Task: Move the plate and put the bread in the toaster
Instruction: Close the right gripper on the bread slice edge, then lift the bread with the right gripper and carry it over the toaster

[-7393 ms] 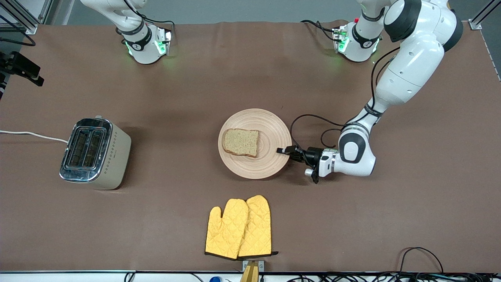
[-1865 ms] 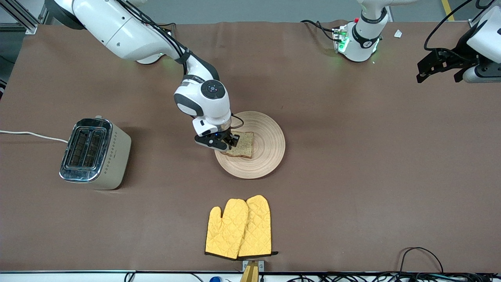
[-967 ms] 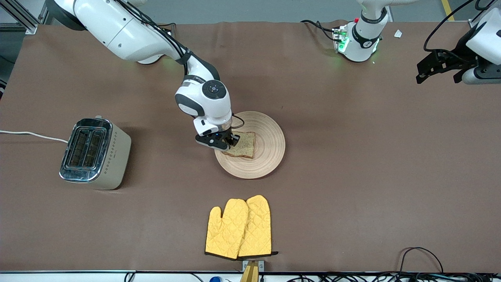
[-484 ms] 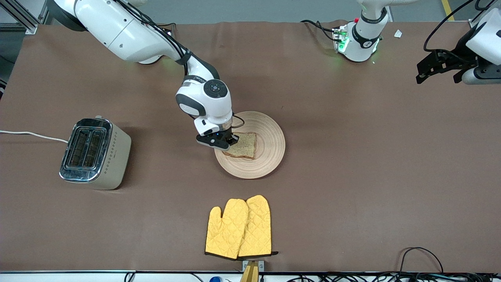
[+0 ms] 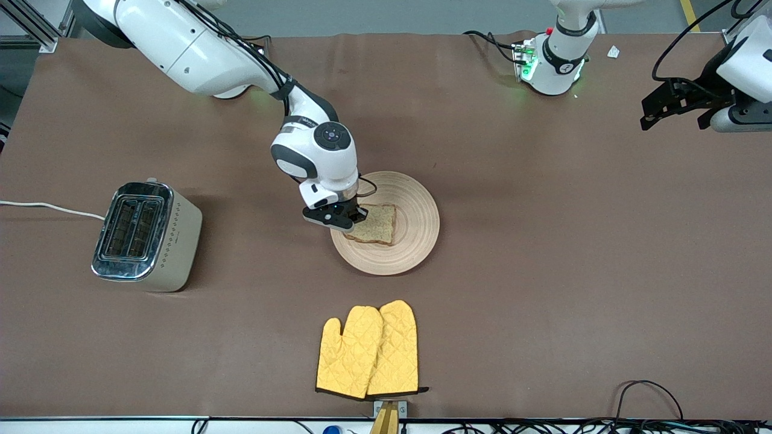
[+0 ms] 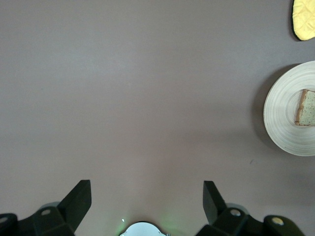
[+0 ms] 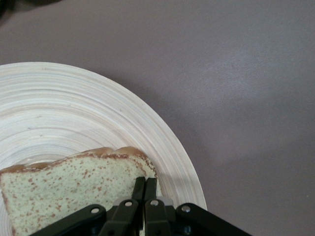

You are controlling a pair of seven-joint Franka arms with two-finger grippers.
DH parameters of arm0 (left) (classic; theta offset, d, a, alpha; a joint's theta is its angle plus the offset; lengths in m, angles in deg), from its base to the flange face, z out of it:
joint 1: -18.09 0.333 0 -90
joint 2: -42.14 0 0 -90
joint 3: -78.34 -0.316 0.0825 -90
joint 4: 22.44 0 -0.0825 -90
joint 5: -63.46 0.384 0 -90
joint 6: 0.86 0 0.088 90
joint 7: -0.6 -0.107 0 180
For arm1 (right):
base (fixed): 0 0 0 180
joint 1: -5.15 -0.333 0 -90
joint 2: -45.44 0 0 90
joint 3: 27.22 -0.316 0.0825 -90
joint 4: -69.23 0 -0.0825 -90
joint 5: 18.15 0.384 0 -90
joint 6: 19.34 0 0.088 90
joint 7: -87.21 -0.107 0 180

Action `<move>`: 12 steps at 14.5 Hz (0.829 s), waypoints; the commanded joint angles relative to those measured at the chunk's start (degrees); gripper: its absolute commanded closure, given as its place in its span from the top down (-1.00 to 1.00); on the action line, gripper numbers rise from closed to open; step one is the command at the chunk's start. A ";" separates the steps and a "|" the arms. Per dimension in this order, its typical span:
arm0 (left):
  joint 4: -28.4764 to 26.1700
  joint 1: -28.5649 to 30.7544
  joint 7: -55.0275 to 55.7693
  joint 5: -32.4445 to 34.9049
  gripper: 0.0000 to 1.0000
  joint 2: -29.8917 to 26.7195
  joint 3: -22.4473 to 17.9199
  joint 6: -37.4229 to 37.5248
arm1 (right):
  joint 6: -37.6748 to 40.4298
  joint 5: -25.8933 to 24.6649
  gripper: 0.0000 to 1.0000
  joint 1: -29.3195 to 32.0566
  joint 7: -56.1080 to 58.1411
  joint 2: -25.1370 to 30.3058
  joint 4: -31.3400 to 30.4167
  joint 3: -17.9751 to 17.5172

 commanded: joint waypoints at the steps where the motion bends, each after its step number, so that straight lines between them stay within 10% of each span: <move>1: 0.01 -0.19 0.57 0.78 1.00 0.11 0.03 -1.02 | 9.06 -1.04 -0.99 0.37 -1.36 0.09 4.44 -4.10; 9: 0.01 -0.37 0.57 0.86 1.00 0.55 0.03 -1.28 | 35.63 4.83 -0.99 5.53 3.63 3.06 17.82 -17.37; 12: 0.01 -0.37 0.57 0.78 1.00 0.64 0.03 -1.63 | 36.44 13.80 -0.99 11.52 15.92 11.31 17.73 -15.72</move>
